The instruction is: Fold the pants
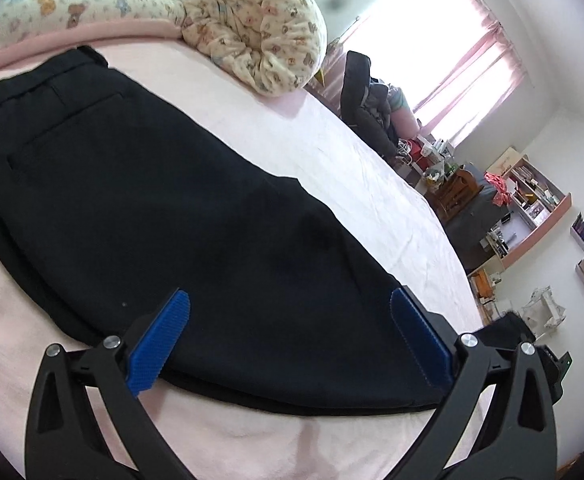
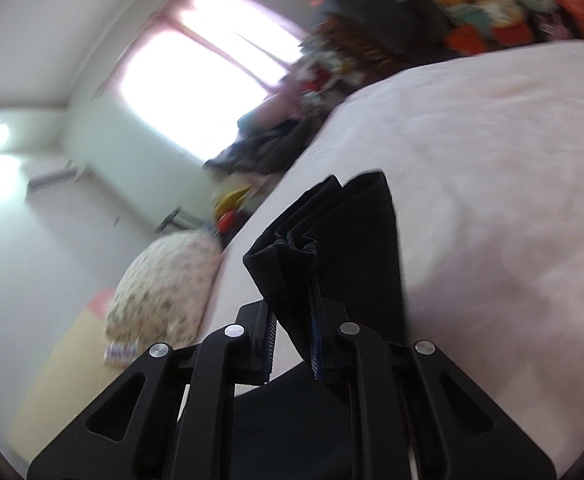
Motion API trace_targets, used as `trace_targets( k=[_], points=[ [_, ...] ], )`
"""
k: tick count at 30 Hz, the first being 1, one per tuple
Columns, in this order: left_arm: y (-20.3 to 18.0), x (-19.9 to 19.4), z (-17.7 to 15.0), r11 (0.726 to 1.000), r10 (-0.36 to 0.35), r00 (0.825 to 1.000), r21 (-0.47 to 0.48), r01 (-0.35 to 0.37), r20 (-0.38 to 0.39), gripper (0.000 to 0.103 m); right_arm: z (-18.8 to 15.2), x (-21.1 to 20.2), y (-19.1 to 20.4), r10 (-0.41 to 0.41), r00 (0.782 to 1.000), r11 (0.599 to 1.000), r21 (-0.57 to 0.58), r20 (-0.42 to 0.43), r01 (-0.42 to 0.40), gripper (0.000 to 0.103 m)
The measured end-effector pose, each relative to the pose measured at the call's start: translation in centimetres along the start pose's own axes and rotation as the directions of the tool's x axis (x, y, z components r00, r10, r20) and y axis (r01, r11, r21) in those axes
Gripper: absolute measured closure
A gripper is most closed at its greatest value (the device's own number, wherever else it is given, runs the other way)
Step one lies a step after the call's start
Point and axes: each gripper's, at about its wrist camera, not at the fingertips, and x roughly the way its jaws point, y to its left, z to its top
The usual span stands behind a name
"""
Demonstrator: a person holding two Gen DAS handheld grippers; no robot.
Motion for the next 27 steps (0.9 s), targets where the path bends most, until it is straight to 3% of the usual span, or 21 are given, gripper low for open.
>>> trace_targets(
  k=[5,11,17,27],
  points=[
    [0.1,0.1,0.4,1.000,-0.005,1.000,-0.004,0.005,-0.004,0.002,-2.5,2.4,5.2,0.105,0.989,0.990,-0.078,-0.101,-0.113,0.088],
    [0.1,0.2,0.2,1.000,0.005,1.000,0.001,-0.005,-0.017,0.002,-7.2,5.8,10.0,0.163,0.955,0.968,-0.147,-0.249,-0.203,0.088],
    [0.2,0.1,0.3,1.000,-0.003,1.000,-0.003,0.003,-0.022,0.002,-11.4,8.2,12.0,0.170,0.923,0.958,-0.160,-0.346,-0.237,0.088],
    [0.0,0.2,0.3,1.000,-0.016,0.999,0.008,0.016,-0.035,0.002,-20.7,11.2,16.1,0.127,0.845,0.934,-0.225,-0.520,-0.279,0.088]
  ],
)
